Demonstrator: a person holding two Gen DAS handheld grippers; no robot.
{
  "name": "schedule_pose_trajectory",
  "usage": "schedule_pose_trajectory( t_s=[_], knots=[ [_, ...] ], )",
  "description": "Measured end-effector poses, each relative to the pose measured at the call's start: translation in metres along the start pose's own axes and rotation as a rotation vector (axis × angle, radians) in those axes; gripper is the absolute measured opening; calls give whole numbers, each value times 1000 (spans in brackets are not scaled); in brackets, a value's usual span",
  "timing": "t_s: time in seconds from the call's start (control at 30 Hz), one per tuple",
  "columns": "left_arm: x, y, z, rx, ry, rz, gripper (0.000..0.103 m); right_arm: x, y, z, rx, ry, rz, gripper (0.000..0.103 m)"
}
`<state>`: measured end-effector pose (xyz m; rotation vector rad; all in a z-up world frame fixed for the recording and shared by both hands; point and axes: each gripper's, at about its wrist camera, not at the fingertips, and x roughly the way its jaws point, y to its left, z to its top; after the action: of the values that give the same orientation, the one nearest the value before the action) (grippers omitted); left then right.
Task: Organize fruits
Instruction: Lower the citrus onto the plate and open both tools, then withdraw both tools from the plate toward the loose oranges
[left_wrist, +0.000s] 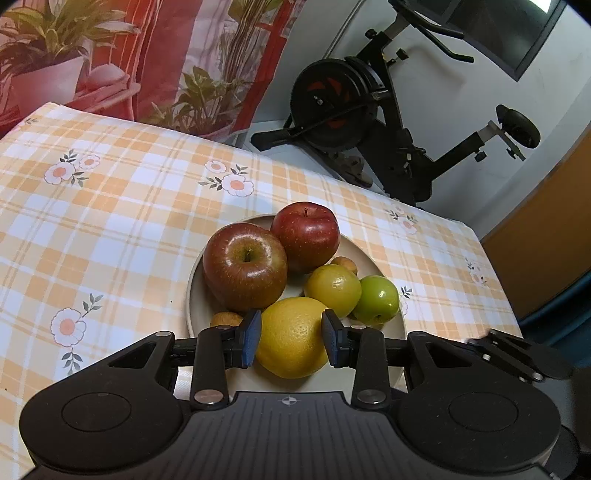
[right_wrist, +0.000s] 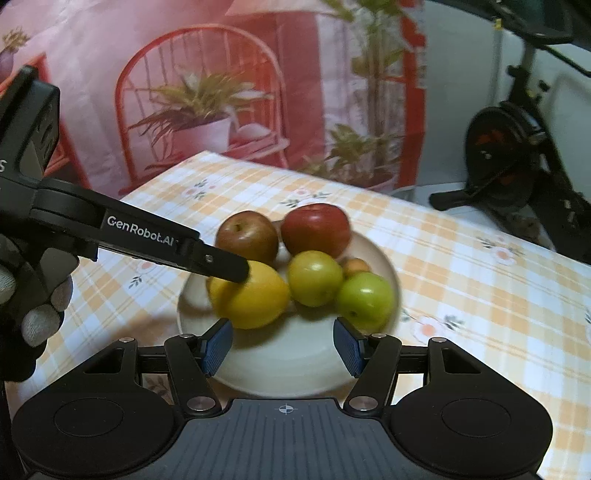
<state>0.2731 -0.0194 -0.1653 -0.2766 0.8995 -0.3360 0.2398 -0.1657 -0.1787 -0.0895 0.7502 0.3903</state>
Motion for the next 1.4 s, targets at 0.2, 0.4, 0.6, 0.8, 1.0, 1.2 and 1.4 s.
schedule_pose_trajectory(
  t_s=[0.2,0.4,0.6,0.8,1.0,1.2,1.4],
  knots=[
    [-2,-5,-1,24,-11,28,38,-25,-11,-18,46,-51,-45,57],
    [-4,-9,-3,40,-22,50,39,-44,-17,-32,83,-80,-77,57],
    [-6,-9,-4,36,-29,62,38,-55,-22,-41,104,-91,-97,57],
    [-16,-14,-6,48,-51,66,38,-65,-24,-49,114,-101,-117,57],
    [-38,-27,-14,110,-96,53,38,-78,-27,-58,120,-114,-133,57],
    [-53,-38,-33,161,-98,29,38,-89,-32,-70,137,-113,-138,57],
    [-60,-43,-54,200,-80,33,39,-95,-32,-82,152,-106,-139,57]
  ],
)
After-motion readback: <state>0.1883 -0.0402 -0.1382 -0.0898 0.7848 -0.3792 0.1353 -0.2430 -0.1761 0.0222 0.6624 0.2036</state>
